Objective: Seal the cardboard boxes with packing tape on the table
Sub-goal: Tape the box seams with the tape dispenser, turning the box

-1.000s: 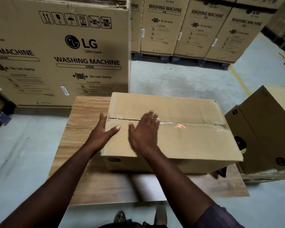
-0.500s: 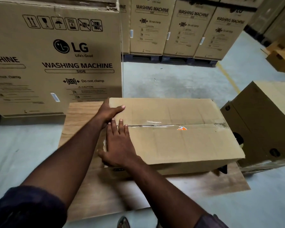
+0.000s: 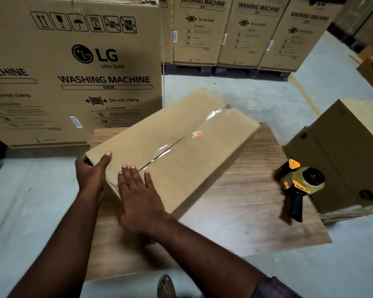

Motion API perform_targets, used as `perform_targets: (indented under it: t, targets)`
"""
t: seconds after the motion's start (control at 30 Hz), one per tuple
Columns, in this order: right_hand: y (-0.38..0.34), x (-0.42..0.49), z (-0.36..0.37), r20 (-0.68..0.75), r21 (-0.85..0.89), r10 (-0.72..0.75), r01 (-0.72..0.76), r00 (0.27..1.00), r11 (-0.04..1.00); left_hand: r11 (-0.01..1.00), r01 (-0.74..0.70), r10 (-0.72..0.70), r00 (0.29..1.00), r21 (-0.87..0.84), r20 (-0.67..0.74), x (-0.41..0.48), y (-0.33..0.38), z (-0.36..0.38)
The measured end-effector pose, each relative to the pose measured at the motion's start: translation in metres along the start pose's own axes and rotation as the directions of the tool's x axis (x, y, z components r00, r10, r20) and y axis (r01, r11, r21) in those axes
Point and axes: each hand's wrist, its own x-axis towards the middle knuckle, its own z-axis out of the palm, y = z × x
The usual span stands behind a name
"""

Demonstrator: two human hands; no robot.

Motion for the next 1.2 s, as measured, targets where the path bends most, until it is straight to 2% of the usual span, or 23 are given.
perform_targets:
  t: [0.07, 0.13, 0.33, 0.5, 0.67, 0.73, 0.8, 0.83, 0.9, 1.03, 1.2]
  targets:
    - [0.022, -0.007, -0.008, 0.039, -0.042, -0.049, 0.051, 0.998, 0.998, 1.000, -0.001, -0.001, 0.995, -0.025, -0.095, -0.013, -0.007, -0.006]
    - [0.051, -0.018, -0.019, 0.057, -0.071, -0.079, 0.083, 0.995, 0.994, 0.999, -0.010, 0.005, 0.992, -0.037, -0.124, -0.035, -0.014, -0.003]
    - [0.144, -0.065, -0.041, 0.019, -0.060, -0.085, 0.086, 0.996, 0.994, 0.996, -0.070, 0.071, 0.997, 0.058, -0.015, -0.101, -0.036, 0.031]
    - [0.194, -0.102, -0.039, -0.129, -0.052, -0.092, 0.086, 0.987, 0.995, 0.978, -0.132, 0.125, 0.991, 0.161, 0.050, -0.149, -0.039, 0.061]
    - [0.240, -0.137, -0.041, -0.209, -0.113, -0.118, 0.096, 0.971, 0.989, 0.895, -0.281, 0.204, 0.949, 0.347, 0.242, -0.174, -0.032, 0.079]
    - [0.247, -0.145, -0.040, -0.196, -0.124, -0.122, 0.099, 0.973, 0.987, 0.810, -0.434, 0.330, 0.893, 0.395, 0.306, -0.177, -0.026, 0.080]
    - [0.250, -0.152, -0.037, -0.209, -0.119, -0.110, 0.087, 0.972, 0.989, 0.612, -0.656, 0.528, 0.755, 0.441, 0.389, -0.186, -0.022, 0.087]
    - [0.251, -0.154, -0.036, -0.226, -0.116, -0.107, 0.082, 0.968, 0.990, 0.506, -0.736, 0.583, 0.676, 0.449, 0.452, -0.191, -0.021, 0.094]
    - [0.249, -0.155, -0.033, -0.259, -0.115, -0.109, 0.082, 0.960, 0.990, 0.357, -0.815, 0.583, 0.577, 0.457, 0.572, -0.201, -0.024, 0.109]
    - [0.247, -0.161, -0.025, -0.318, -0.110, -0.117, 0.086, 0.941, 0.990, 0.129, -0.825, 0.525, 0.527, 0.550, 0.668, -0.211, -0.036, 0.130]
    - [0.235, -0.166, -0.016, -0.373, -0.139, -0.101, 0.052, 0.922, 0.989, 0.136, -0.817, 0.470, 0.551, 0.560, 0.690, -0.213, -0.038, 0.123]
